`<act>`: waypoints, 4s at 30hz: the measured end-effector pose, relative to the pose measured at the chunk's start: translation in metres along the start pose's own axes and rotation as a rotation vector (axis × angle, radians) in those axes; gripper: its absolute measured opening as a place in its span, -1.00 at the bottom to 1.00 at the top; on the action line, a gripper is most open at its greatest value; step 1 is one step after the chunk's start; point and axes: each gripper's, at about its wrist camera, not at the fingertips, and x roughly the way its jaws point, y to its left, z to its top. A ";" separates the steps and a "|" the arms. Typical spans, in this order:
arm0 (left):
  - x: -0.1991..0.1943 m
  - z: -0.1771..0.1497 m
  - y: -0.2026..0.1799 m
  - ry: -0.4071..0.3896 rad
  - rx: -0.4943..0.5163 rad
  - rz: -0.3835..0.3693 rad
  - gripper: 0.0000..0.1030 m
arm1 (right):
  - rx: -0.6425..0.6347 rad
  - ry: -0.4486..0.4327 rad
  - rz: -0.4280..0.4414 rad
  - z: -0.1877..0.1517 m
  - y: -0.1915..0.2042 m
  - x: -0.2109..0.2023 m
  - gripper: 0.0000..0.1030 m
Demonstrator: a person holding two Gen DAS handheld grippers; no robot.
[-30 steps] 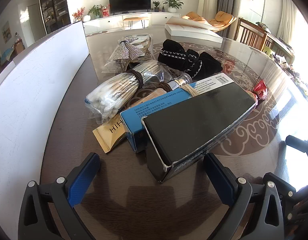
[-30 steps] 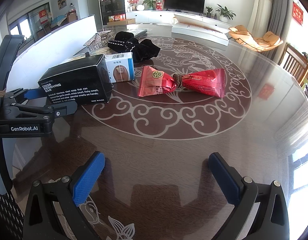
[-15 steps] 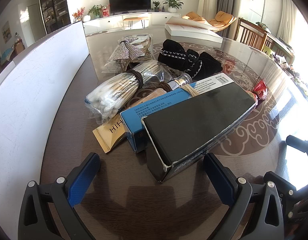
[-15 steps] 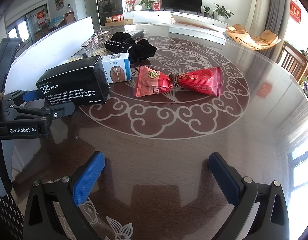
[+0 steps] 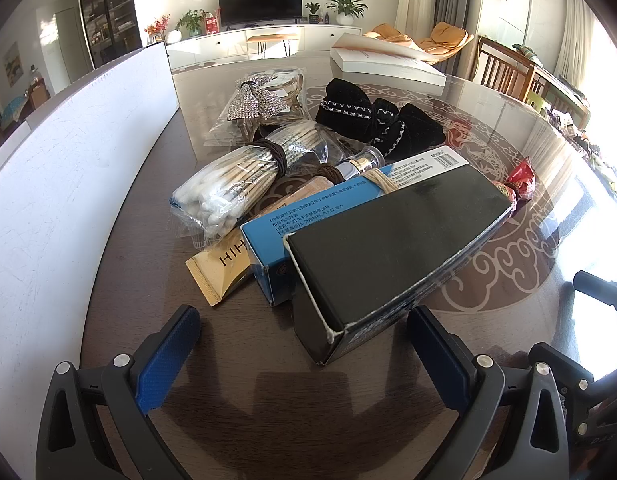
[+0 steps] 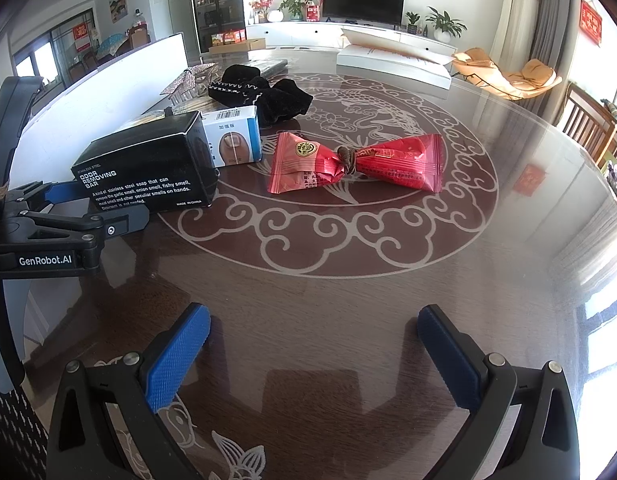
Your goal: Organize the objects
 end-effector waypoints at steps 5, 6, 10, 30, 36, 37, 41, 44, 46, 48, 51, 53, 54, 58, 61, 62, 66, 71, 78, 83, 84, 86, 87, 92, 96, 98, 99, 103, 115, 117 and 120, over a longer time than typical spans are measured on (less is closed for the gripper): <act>0.000 0.000 0.000 0.000 0.000 0.000 1.00 | 0.000 0.000 0.000 0.000 0.000 0.000 1.00; 0.000 0.000 0.000 0.000 0.000 0.000 1.00 | 0.000 0.000 0.000 0.000 0.000 0.000 1.00; 0.000 0.000 0.000 0.000 0.000 0.000 1.00 | 0.000 0.000 0.000 0.000 0.000 0.000 1.00; -0.001 0.000 0.000 0.000 0.000 0.000 1.00 | 0.001 0.000 0.000 0.000 0.000 0.000 1.00; -0.001 0.000 0.001 0.000 0.000 0.000 1.00 | 0.001 -0.001 0.001 0.000 0.000 0.000 1.00; 0.000 0.000 0.000 0.000 0.000 0.000 1.00 | 0.001 -0.001 0.000 0.000 0.001 0.000 1.00; 0.000 0.000 0.001 0.000 0.000 0.000 1.00 | 0.001 -0.001 0.000 0.000 0.001 0.000 1.00; 0.000 0.000 0.001 0.000 0.000 0.000 1.00 | 0.001 -0.001 0.000 0.000 0.001 0.000 1.00; 0.000 0.000 0.001 0.000 0.000 0.000 1.00 | 0.001 -0.001 0.000 0.000 0.001 0.000 1.00; 0.000 0.000 0.001 0.000 0.000 0.000 1.00 | 0.001 -0.001 0.000 0.000 0.001 0.000 1.00; -0.001 -0.001 0.001 0.000 0.000 0.000 1.00 | 0.001 -0.001 0.000 0.000 0.001 0.000 1.00; 0.000 0.000 0.001 0.000 0.000 0.000 1.00 | 0.001 -0.001 0.000 0.000 0.001 0.000 1.00; -0.001 -0.001 0.001 0.000 0.000 0.000 1.00 | 0.001 -0.001 0.000 0.000 0.001 0.000 1.00; -0.001 -0.001 0.001 0.000 0.000 0.000 1.00 | 0.001 -0.001 0.000 0.000 0.001 0.000 1.00; 0.000 0.000 0.001 0.000 0.000 0.000 1.00 | 0.001 -0.001 0.000 0.000 0.001 0.000 1.00; 0.000 0.000 0.001 0.000 0.000 0.000 1.00 | 0.001 -0.001 0.000 0.000 0.001 0.000 1.00; 0.000 0.000 0.001 0.000 0.000 0.000 1.00 | 0.001 -0.001 0.000 0.001 0.001 0.000 1.00; 0.000 0.000 0.001 0.000 0.000 0.000 1.00 | 0.001 -0.001 0.000 0.001 0.001 0.000 1.00; 0.000 0.000 0.001 0.000 0.000 0.000 1.00 | 0.001 -0.001 0.000 0.001 0.001 0.001 1.00; -0.003 -0.003 0.001 0.012 0.006 -0.006 1.00 | 0.002 -0.001 0.000 0.001 0.001 0.000 1.00; -0.005 -0.006 0.000 0.022 0.008 -0.006 1.00 | 0.002 -0.001 0.000 0.001 0.001 0.000 1.00; -0.011 -0.013 -0.001 0.046 -0.005 0.002 1.00 | 0.002 -0.001 0.000 0.001 0.001 0.001 1.00; -0.015 -0.018 -0.001 0.053 -0.011 0.006 1.00 | 0.002 -0.001 0.000 0.001 0.001 0.001 1.00; -0.035 -0.048 -0.002 0.051 -0.027 0.019 1.00 | 0.002 -0.001 0.000 0.001 0.001 0.001 1.00; -0.050 -0.071 -0.003 0.012 -0.008 0.005 1.00 | 0.002 -0.001 0.000 0.001 0.001 0.001 1.00; -0.054 -0.078 -0.005 -0.006 0.015 -0.010 1.00 | 0.001 -0.001 0.000 0.001 0.001 0.001 1.00; -0.055 -0.080 -0.005 -0.011 0.022 -0.016 1.00 | 0.002 -0.001 0.000 0.001 0.001 0.001 1.00; -0.055 -0.078 -0.004 -0.024 0.033 -0.023 1.00 | 0.002 -0.001 0.000 0.001 0.001 0.001 1.00; -0.052 -0.078 -0.004 -0.055 0.037 -0.027 1.00 | 0.002 -0.001 0.000 0.001 0.001 0.001 1.00; -0.052 -0.079 -0.005 -0.055 0.037 -0.027 1.00 | 0.002 -0.001 0.000 0.001 0.001 0.001 1.00; -0.052 -0.079 -0.005 -0.056 0.038 -0.027 1.00 | 0.002 -0.001 0.000 0.001 0.001 0.001 1.00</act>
